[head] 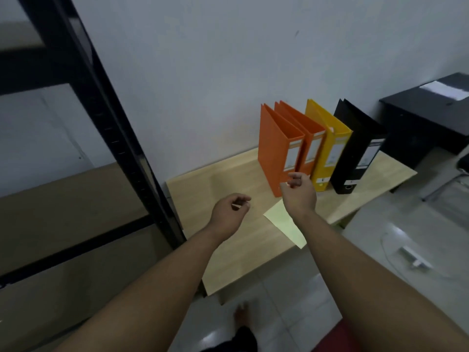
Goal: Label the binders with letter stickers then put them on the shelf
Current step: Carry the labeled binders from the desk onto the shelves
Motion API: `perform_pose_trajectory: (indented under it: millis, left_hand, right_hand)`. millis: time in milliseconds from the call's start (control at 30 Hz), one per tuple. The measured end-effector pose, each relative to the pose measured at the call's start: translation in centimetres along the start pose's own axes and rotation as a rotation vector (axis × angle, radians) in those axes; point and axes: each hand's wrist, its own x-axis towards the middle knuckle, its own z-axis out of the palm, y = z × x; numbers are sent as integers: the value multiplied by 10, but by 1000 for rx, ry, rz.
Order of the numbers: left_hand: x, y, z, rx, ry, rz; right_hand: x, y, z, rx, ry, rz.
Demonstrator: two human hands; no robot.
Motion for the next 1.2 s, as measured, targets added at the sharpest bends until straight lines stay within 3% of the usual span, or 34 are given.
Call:
perform_pose_trajectory:
  millis: [533, 900, 1200]
  left_hand:
    - [198, -14, 68, -39, -76, -79]
    - [242, -25, 81, 33, -116, -137]
    - [218, -6, 84, 35, -150, -281]
  right_hand:
    - [188, 7, 56, -134, 73, 99]
    - [219, 13, 77, -177, 104, 117]
    - [187, -15, 44, -83, 86, -46]
